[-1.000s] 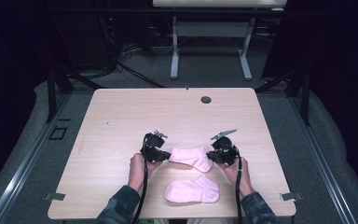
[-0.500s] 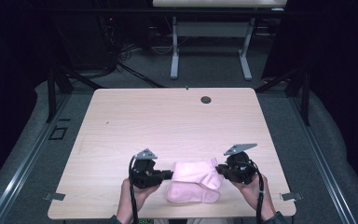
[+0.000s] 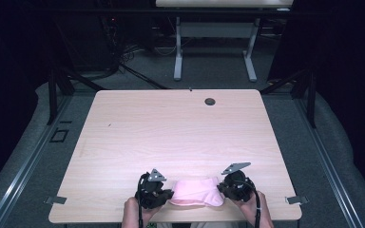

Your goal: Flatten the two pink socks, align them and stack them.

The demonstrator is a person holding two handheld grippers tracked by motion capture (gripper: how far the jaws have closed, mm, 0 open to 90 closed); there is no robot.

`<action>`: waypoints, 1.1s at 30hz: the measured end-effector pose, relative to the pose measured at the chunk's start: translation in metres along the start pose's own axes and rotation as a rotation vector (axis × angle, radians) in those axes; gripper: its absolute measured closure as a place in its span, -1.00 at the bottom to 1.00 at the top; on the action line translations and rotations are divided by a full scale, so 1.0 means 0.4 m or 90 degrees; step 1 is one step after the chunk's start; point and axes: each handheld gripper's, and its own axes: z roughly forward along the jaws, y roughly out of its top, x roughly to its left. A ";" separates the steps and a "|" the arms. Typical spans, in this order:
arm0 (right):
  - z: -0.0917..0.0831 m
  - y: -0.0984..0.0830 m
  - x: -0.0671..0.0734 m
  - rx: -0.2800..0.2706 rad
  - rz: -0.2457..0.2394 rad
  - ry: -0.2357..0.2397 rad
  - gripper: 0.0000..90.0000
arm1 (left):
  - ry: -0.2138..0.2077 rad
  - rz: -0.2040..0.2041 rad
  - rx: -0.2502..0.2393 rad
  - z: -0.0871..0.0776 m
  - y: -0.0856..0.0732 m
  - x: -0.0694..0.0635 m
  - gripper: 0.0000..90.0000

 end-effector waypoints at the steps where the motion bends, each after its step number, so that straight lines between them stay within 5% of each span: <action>1: 0.003 -0.002 0.000 0.003 -0.005 -0.005 0.86 | 0.001 -0.003 0.005 0.003 -0.005 0.003 0.88; 5: 0.011 -0.010 -0.001 -0.008 0.003 0.003 0.80 | 0.008 -0.011 0.003 0.010 -0.021 0.015 0.77; 8: 0.009 -0.012 -0.001 -0.006 0.003 0.005 0.68 | 0.013 -0.020 -0.009 0.002 -0.021 0.018 0.50; 12: -0.007 -0.010 -0.005 -0.030 0.009 0.006 0.23 | 0.046 -0.028 -0.048 -0.033 -0.013 0.021 -0.22; 17: -0.052 -0.010 -0.026 -0.073 0.034 -0.025 -0.41 | 0.078 -0.021 -0.088 -0.087 -0.004 0.039 -0.60; 25: -0.120 -0.052 -0.086 -0.131 0.066 -0.098 -0.80 | 0.165 -0.057 -0.086 -0.143 -0.025 0.146 -0.74; 33: -0.127 -0.127 -0.170 -0.117 0.114 -0.157 -0.97 | 0.217 -0.118 -0.050 -0.126 -0.078 0.272 -0.94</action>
